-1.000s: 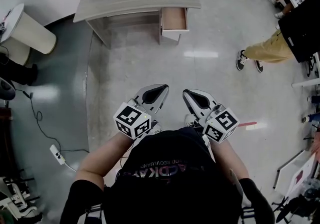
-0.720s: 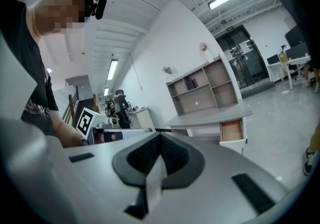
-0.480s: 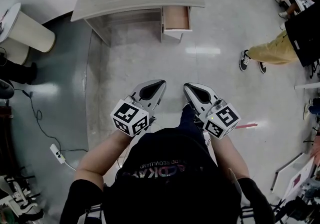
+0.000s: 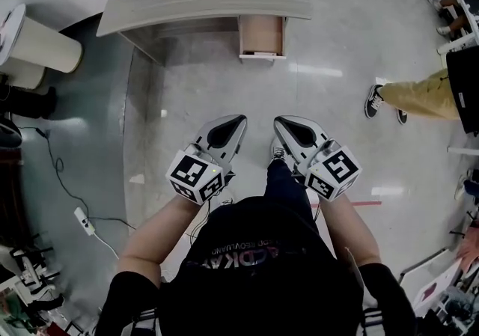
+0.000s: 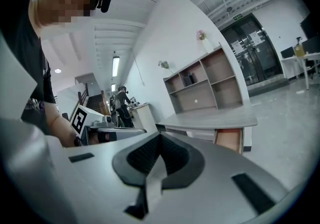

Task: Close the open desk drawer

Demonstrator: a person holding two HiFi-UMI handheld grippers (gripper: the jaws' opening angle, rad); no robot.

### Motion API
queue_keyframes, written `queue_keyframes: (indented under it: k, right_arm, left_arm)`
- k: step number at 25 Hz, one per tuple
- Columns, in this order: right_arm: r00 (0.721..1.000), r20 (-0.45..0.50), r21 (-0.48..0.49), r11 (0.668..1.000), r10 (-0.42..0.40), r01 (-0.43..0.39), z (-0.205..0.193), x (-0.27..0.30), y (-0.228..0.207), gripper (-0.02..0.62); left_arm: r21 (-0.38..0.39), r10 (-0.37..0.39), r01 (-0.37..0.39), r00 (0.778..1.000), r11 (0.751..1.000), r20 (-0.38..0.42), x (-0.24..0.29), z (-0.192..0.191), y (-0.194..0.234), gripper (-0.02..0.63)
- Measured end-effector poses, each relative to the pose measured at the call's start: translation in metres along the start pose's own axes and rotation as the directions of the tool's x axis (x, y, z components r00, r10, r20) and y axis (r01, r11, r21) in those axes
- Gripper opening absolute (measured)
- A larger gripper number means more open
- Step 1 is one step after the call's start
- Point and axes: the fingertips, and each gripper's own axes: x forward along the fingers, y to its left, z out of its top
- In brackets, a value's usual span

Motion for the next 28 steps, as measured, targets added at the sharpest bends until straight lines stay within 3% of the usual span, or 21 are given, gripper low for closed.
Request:
queue_keyframes:
  k: [9,18,28]
  right_arm:
    - [0.998,-0.049,0.019,0.999,0.043,-0.042,0.024,0.012,-0.073,0.009]
    - [0.988,-0.093,0.044,0.991,0.127,-0.123,0.035,0.029,-0.121,0.009]
    - [0.993,-0.092,0.054,0.996,0.073,-0.068,0.038,0.046,-0.15,0.009]
  left_arm:
    - [-0.04,0.098,-0.098,0.995,0.994,-0.009,0.073,0.02,0.026,0.011]
    - [-0.069,0.221,-0.222,0.975,0.973,-0.016,0.11,0.036,0.051,0.011]
    - [-0.079,0.264,-0.264,0.965,0.961,-0.005,0.125,0.039,0.081,0.01]
